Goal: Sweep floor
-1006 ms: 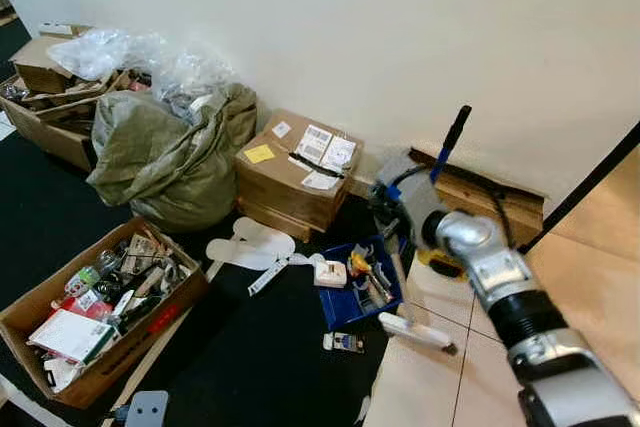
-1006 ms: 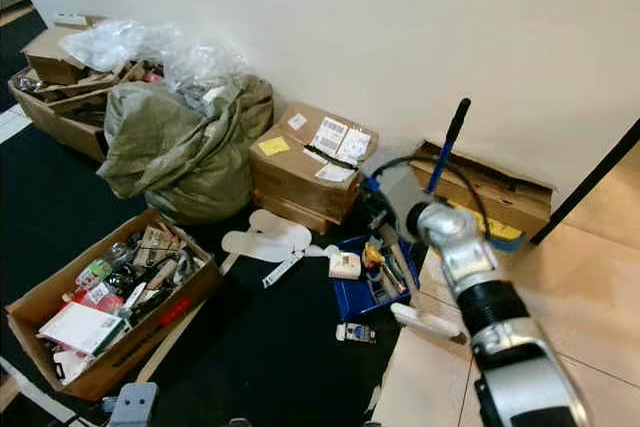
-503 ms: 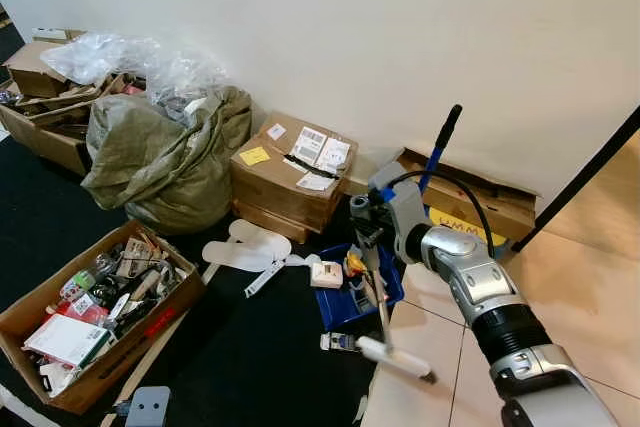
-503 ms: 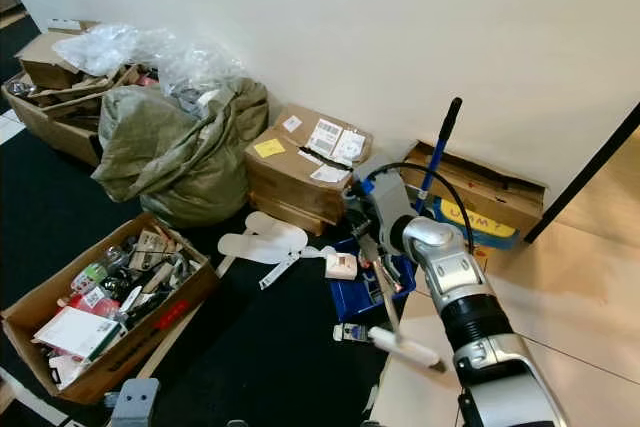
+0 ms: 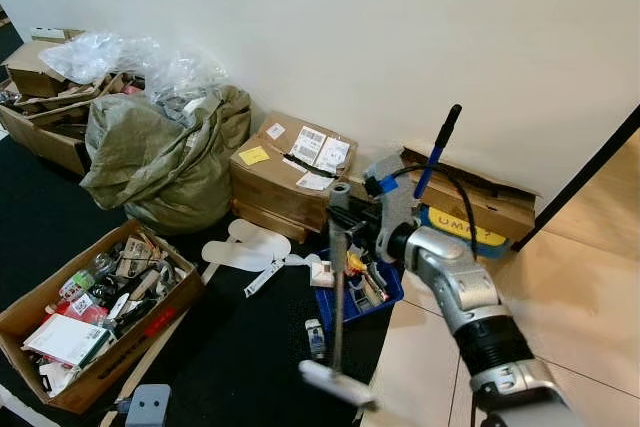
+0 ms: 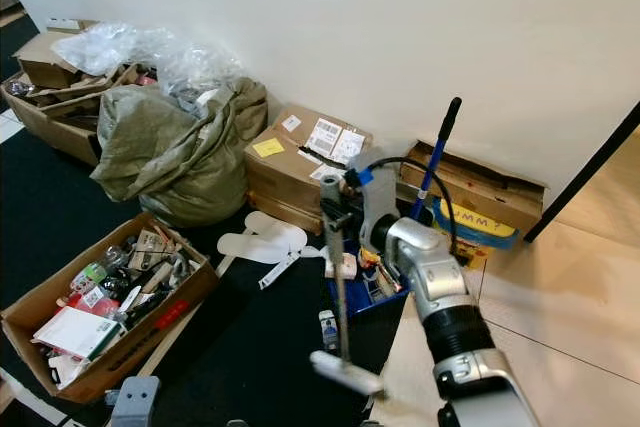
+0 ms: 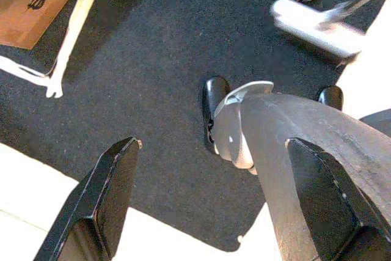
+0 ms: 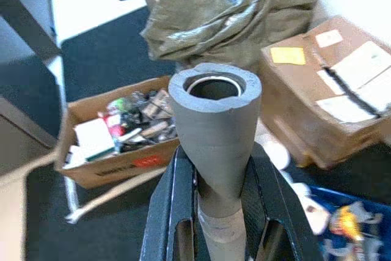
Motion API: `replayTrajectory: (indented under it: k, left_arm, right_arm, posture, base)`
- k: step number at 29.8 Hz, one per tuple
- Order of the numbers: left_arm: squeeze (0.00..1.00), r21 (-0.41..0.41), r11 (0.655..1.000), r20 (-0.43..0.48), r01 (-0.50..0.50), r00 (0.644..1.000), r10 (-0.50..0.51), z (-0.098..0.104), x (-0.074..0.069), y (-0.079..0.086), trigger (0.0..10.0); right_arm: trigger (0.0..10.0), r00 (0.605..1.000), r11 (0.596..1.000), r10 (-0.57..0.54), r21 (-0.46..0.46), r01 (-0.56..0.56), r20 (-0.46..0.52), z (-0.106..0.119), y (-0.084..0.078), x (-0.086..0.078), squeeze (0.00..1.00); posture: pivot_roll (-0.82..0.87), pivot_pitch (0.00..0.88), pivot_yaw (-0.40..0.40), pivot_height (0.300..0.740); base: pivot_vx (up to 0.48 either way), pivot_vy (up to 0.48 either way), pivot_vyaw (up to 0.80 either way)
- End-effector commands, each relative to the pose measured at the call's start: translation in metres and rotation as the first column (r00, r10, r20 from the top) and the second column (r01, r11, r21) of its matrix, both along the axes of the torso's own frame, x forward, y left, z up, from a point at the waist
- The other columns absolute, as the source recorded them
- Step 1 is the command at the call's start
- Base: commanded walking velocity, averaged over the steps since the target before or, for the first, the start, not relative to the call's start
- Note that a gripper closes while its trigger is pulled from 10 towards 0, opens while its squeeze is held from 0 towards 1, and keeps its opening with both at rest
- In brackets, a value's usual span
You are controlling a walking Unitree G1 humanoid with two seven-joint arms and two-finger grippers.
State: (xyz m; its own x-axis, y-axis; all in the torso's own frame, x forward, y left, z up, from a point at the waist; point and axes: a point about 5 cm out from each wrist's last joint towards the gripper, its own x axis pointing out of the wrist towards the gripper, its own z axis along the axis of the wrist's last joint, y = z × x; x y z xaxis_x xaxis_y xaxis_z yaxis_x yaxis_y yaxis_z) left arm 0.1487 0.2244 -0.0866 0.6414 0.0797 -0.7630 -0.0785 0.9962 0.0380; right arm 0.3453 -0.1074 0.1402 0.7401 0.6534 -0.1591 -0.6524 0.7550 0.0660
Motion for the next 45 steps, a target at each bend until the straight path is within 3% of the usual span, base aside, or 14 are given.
replayTrajectory:
  k: [1, 13, 14, 15, 16, 18, 27, 37, 40, 45]
  left_arm:
    - [0.0, -0.001, 1.0, -0.027, 0.009, 1.0, -0.009, -0.004, -0.009, -0.001, 10.0]
    - [0.0, -0.013, 1.0, -0.042, 0.011, 0.999, -0.012, -0.008, -0.013, -0.012, 10.0]
    - [0.0, -0.012, 1.0, -0.043, 0.01, 0.999, -0.01, -0.007, -0.013, -0.011, 10.0]
    - [0.0, -0.012, 1.0, -0.043, 0.01, 0.999, -0.01, -0.007, -0.013, -0.011, 10.0]
    - [0.0, -0.011, 1.0, -0.043, 0.008, 0.999, -0.009, -0.007, -0.011, -0.01, 10.0]
    - [0.0, -0.01, 1.0, -0.042, 0.006, 0.999, -0.006, -0.006, -0.009, -0.009, 10.0]
    - [0.0, -0.002, 1.0, -0.055, 0.003, 0.998, -0.003, -0.007, -0.014, -0.005, 10.0]
    - [0.0, 0.024, 1.0, -0.084, 0.013, 0.996, -0.011, -0.009, -0.028, 0.005, 10.0]
    - [0.0, 0.036, 0.999, -0.093, 0.024, 0.995, -0.021, -0.009, -0.034, 0.011, 10.0]
    - [0.0, 0.041, 0.999, -0.097, 0.031, 0.995, -0.027, -0.009, -0.036, 0.014, 10.0]
  right_arm:
    - [10.0, 0.999, 0.997, 0.019, 0.076, -0.021, 0.03, 0.009, 0.004, -0.001, 0.0]
    - [10.0, 0.998, 0.997, 0.048, 0.066, -0.05, 0.038, 0.006, 0.004, -0.007, 0.0]
    - [10.0, 0.996, 0.997, 0.077, 0.009, -0.077, 0.054, 0.003, 0.001, -0.009, 0.0]
    - [10.0, 0.996, 0.997, 0.077, 0.009, -0.077, 0.054, 0.003, 0.001, -0.009, 0.0]
    - [10.0, 0.988, 0.987, 0.138, -0.086, -0.132, 0.065, -0.004, -0.002, -0.013, 0.0]
    - [10.0, 0.975, 0.966, 0.216, -0.157, -0.206, 0.049, -0.012, -0.005, -0.019, 0.0]
    - [10.0, 0.94, 0.938, 0.336, -0.109, -0.329, 0.061, -0.006, -0.004, -0.019, 0.0]
    - [10.0, 0.944, 0.951, 0.285, -0.169, -0.257, 0.167, -0.012, 0.004, -0.014, 0.0]
    - [10.0, 0.936, 0.96, 0.236, -0.214, -0.182, 0.261, -0.012, 0.007, -0.011, 0.0]
    - [10.0, 0.939, 0.974, 0.138, -0.213, -0.072, 0.313, -0.008, 0.007, -0.003, 0.0]
  posture:
    - [-0.01, 0.153, -0.005, 0.74]
    - [-0.02, 0.138, -0.015, 0.74]
    - [-0.02, 0.135, -0.018, 0.74]
    - [-0.02, 0.135, -0.018, 0.74]
    - [-0.02, 0.132, -0.021, 0.74]
    - [-0.02, 0.132, -0.021, 0.74]
    - [-0.01, 0.147, -0.013, 0.74]
    - [0.02, 0.207, 0.021, 0.74]
    - [0.03, 0.228, 0.03, 0.74]
    - [0.03, 0.233, 0.035, 0.74]
  base:
    - [0.0, 0.0, 0.0]
    - [0.0, 0.0, 0.0]
    - [0.0, 0.0, 0.0]
    - [0.0, 0.0, 0.0]
    - [0.0, 0.0, 0.0]
    - [0.0, 0.0, 0.0]
    - [0.0, 0.0, 0.0]
    - [0.0, 0.0, 0.0]
    - [0.0, 0.0, 0.0]
    - [0.0, 0.0, 0.0]
